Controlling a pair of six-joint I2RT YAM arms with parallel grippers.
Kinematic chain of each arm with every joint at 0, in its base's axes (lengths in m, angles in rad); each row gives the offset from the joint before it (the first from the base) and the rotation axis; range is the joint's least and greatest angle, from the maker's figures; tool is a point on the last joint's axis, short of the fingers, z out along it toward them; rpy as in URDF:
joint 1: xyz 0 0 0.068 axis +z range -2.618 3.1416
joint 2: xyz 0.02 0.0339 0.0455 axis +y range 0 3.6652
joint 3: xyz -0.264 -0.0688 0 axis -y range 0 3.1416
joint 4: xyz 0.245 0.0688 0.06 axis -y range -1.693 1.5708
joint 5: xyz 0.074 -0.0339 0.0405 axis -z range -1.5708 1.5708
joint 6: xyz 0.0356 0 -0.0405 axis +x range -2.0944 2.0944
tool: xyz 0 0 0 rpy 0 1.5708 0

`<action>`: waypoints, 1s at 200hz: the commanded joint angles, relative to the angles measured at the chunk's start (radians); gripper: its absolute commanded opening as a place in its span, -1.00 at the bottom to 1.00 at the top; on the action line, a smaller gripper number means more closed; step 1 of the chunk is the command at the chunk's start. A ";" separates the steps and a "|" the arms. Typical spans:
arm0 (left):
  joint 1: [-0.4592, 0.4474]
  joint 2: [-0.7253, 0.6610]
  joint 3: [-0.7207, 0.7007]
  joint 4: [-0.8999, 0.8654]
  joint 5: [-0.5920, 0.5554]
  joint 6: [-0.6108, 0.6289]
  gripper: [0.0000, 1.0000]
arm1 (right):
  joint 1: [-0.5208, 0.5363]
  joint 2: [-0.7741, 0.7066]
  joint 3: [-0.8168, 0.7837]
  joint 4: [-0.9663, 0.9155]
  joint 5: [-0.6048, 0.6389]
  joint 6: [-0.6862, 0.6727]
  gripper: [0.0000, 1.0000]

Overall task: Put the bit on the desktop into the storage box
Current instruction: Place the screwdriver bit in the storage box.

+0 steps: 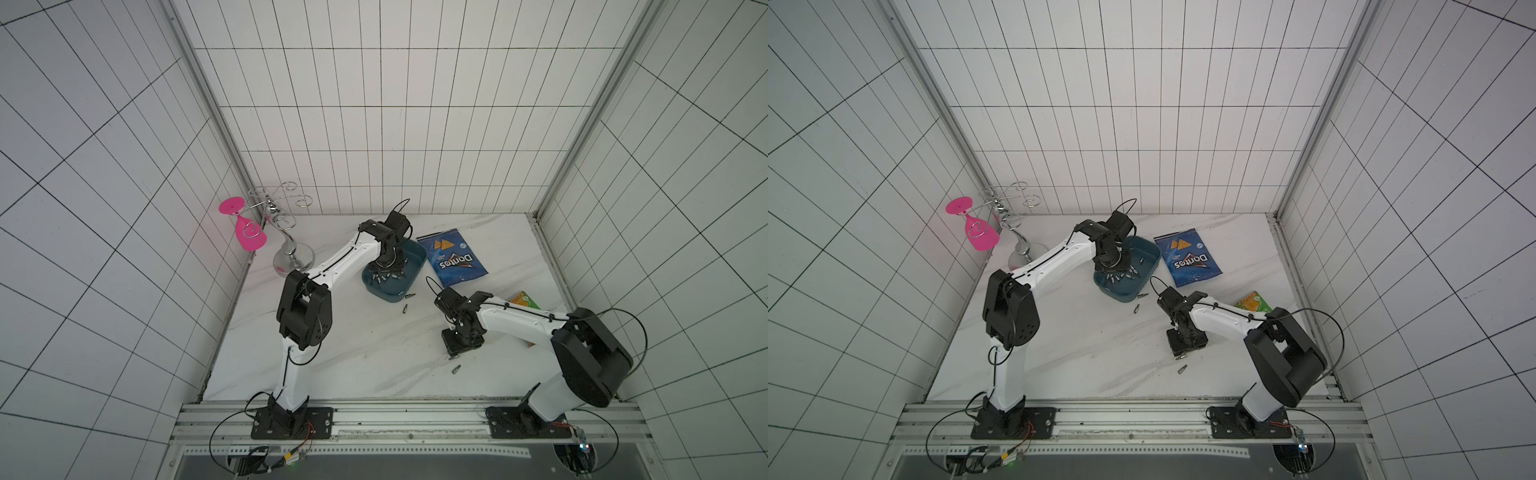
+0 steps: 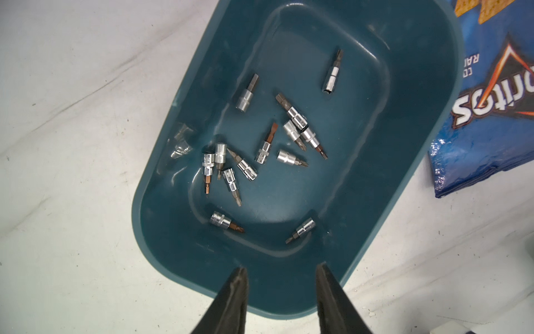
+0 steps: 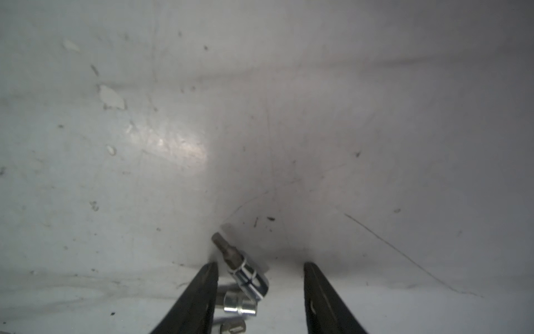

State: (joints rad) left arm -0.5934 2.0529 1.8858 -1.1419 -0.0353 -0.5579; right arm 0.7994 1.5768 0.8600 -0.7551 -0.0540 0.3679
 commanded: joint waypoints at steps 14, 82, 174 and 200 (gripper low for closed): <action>-0.014 -0.069 -0.061 0.017 -0.020 -0.016 -0.15 | -0.030 0.048 0.009 0.001 0.025 -0.039 -0.02; -0.063 -0.192 -0.198 0.021 -0.026 -0.052 -0.14 | -0.064 0.068 0.016 0.002 0.003 -0.059 -0.40; -0.205 -0.341 -0.346 0.033 0.004 -0.132 -0.09 | -0.078 0.133 0.077 -0.030 -0.025 -0.095 -1.00; -0.277 -0.382 -0.423 0.088 0.029 -0.167 -0.06 | -0.104 0.111 0.105 -0.059 -0.020 -0.081 -1.00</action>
State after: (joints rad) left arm -0.8127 1.7264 1.5238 -1.1130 -0.0296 -0.6819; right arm 0.7242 1.6665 0.9531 -0.8230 -0.0795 0.2855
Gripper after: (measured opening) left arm 0.465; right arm 0.132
